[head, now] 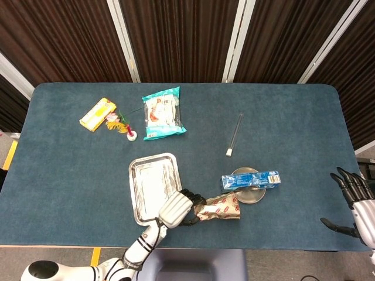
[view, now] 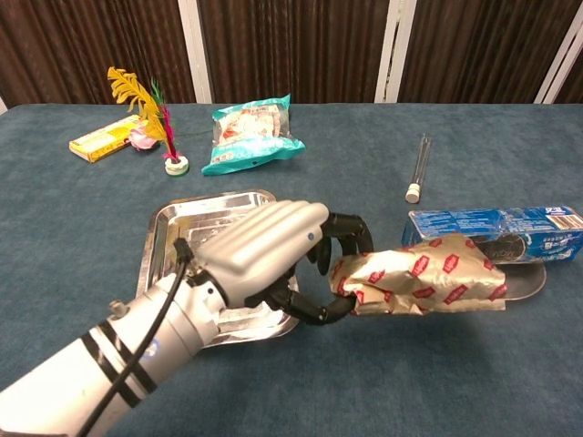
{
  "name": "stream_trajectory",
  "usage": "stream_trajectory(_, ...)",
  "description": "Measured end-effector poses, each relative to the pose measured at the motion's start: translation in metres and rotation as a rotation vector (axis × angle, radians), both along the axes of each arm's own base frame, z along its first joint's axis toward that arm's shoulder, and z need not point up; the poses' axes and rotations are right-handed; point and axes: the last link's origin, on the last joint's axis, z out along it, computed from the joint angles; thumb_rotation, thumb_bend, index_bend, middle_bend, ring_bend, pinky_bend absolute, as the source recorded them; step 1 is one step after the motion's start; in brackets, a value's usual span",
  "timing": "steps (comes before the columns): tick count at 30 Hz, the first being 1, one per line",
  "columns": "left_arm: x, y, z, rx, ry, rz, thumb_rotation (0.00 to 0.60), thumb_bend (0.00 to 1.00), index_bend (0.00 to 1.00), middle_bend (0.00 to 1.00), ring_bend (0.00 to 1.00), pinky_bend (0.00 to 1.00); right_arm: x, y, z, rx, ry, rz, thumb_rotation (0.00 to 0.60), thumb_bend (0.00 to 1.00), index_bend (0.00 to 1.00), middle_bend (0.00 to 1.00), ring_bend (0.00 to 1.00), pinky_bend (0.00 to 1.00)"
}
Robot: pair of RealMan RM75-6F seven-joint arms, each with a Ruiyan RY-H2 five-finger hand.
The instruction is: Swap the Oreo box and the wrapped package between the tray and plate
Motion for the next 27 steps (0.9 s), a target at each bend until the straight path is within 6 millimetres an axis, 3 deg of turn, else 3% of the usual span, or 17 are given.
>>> stream_trajectory(5, -0.018, 0.009, 0.036, 0.104, 0.028, -0.032, 0.600, 0.48, 0.57, 0.69, 0.50, 0.45, 0.002, 0.003, -0.002, 0.016, 0.001, 0.011, 0.600, 0.15, 0.00, 0.00, 0.00, 0.03)
stream_trajectory(9, -0.056, 0.027, 0.069, 0.199, 0.123, -0.008, 0.600, 0.47, 0.54, 0.67, 0.50, 0.43, 0.003, 0.003, -0.004, 0.017, 0.008, 0.013, 0.600, 0.15, 0.00, 0.00, 0.00, 0.03)
stream_trajectory(16, -0.114, 0.050, 0.086, 0.239, 0.249, 0.108, 0.600, 0.44, 0.41, 0.55, 0.45, 0.37, 0.007, 0.003, -0.013, 0.032, 0.029, 0.016, 0.600, 0.15, 0.00, 0.00, 0.00, 0.03)
stream_trajectory(18, -0.127, 0.054, 0.089, 0.240, 0.265, 0.147, 0.600, 0.42, 0.30, 0.45, 0.38, 0.33, 0.007, 0.002, -0.014, 0.035, 0.029, 0.012, 0.600, 0.15, 0.00, 0.00, 0.00, 0.03)
stream_trajectory(20, -0.135, 0.055, 0.090, 0.236, 0.282, 0.172, 0.600, 0.40, 0.10, 0.25, 0.22, 0.26, 0.006, 0.000, -0.014, 0.033, 0.030, 0.004, 0.600, 0.15, 0.00, 0.00, 0.00, 0.03)
stream_trajectory(22, -0.140, 0.055, 0.092, 0.223, 0.303, 0.190, 0.600, 0.39, 0.01, 0.10, 0.07, 0.16, 0.006, -0.001, -0.015, 0.030, 0.032, 0.002, 0.600, 0.15, 0.00, 0.00, 0.00, 0.03)
stream_trajectory(25, -0.141, 0.051, 0.096, 0.205, 0.301, 0.207, 0.600, 0.39, 0.00, 0.00, 0.00, 0.03, 0.007, -0.001, -0.015, 0.027, 0.032, 0.002, 0.600, 0.15, 0.00, 0.00, 0.00, 0.03)
stream_trajectory(27, -0.139, 0.046, 0.101, 0.207, 0.287, 0.209, 0.600, 0.38, 0.00, 0.00, 0.00, 0.02, 0.007, -0.001, -0.015, 0.026, 0.031, 0.000, 0.600, 0.15, 0.00, 0.00, 0.00, 0.03)
